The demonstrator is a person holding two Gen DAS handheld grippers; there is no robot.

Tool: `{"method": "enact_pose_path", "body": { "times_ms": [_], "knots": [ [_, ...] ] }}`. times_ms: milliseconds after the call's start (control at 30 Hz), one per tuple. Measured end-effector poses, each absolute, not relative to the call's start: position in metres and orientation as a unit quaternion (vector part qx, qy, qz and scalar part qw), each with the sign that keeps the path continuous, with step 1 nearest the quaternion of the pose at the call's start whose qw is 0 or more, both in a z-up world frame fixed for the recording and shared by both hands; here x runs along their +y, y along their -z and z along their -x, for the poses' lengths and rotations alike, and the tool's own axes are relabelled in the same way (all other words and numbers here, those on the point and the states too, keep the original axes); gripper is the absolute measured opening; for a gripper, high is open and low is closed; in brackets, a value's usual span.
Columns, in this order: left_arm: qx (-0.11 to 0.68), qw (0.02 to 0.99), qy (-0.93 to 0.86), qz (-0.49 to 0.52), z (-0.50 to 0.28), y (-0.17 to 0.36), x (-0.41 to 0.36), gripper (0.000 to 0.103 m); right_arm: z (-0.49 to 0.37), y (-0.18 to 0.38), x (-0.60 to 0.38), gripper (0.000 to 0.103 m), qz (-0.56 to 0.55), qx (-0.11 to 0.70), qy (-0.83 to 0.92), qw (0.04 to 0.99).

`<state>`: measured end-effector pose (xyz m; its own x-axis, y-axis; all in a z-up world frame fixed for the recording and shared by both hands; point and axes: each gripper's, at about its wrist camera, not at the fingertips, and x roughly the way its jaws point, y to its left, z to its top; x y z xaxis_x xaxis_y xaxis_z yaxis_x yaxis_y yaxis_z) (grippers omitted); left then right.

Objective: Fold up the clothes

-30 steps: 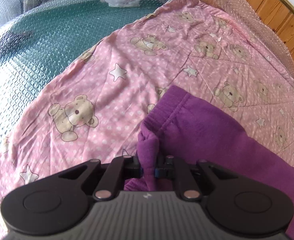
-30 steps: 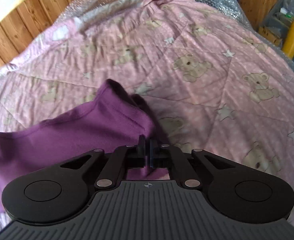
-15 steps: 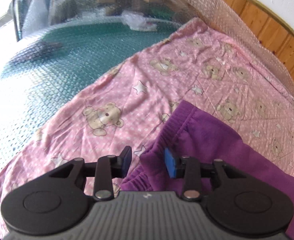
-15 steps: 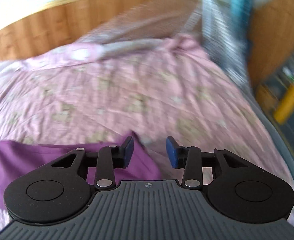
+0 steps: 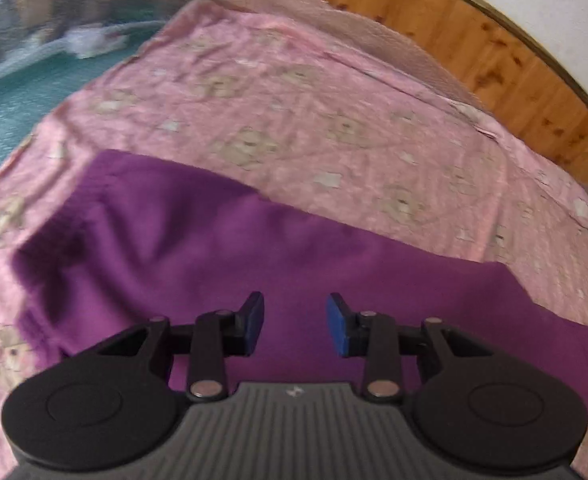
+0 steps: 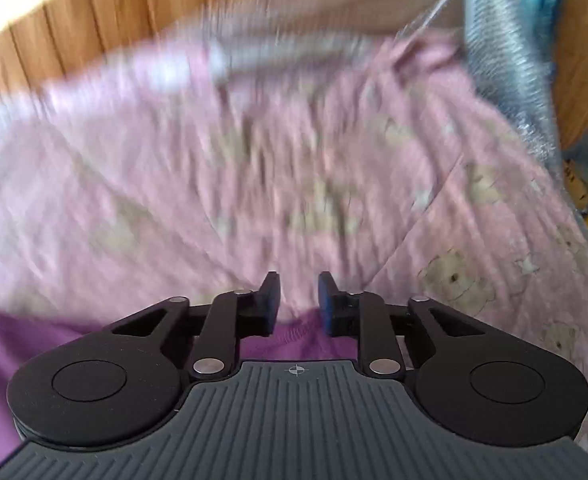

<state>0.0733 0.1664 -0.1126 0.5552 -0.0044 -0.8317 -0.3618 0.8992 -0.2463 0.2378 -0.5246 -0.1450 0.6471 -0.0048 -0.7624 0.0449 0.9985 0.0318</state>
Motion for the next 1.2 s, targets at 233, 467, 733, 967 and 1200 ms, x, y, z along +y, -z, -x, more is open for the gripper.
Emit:
{"method": "enact_pose_path", "body": {
  "times_ms": [233,467,733,967,1200],
  "knots": [
    [0.478,0.861,0.064,0.162,-0.129,0.141,0.032,0.034,-0.154,0.134,-0.572,0.037,-0.215,0.418,0.010,0.883],
    [0.510,0.848,0.045,0.136,-0.174,0.181,0.020,0.008,-0.140,0.189,-0.585,0.036,-0.317,0.421,0.038,0.849],
    [0.513,0.848,0.011,0.134,-0.200,0.181,0.037,0.004,-0.120,0.208,-0.615,0.000,-0.421,0.381,0.062,0.821],
    [0.507,0.853,-0.039,0.115,-0.217,0.176,0.035,0.004,-0.117,0.201,-0.615,0.011,-0.405,0.401,0.031,0.821],
    [0.444,0.894,0.039,0.053,-0.170,0.115,-0.021,0.030,-0.136,0.210,-0.603,0.010,-0.383,0.416,0.035,0.824]
  ]
}}
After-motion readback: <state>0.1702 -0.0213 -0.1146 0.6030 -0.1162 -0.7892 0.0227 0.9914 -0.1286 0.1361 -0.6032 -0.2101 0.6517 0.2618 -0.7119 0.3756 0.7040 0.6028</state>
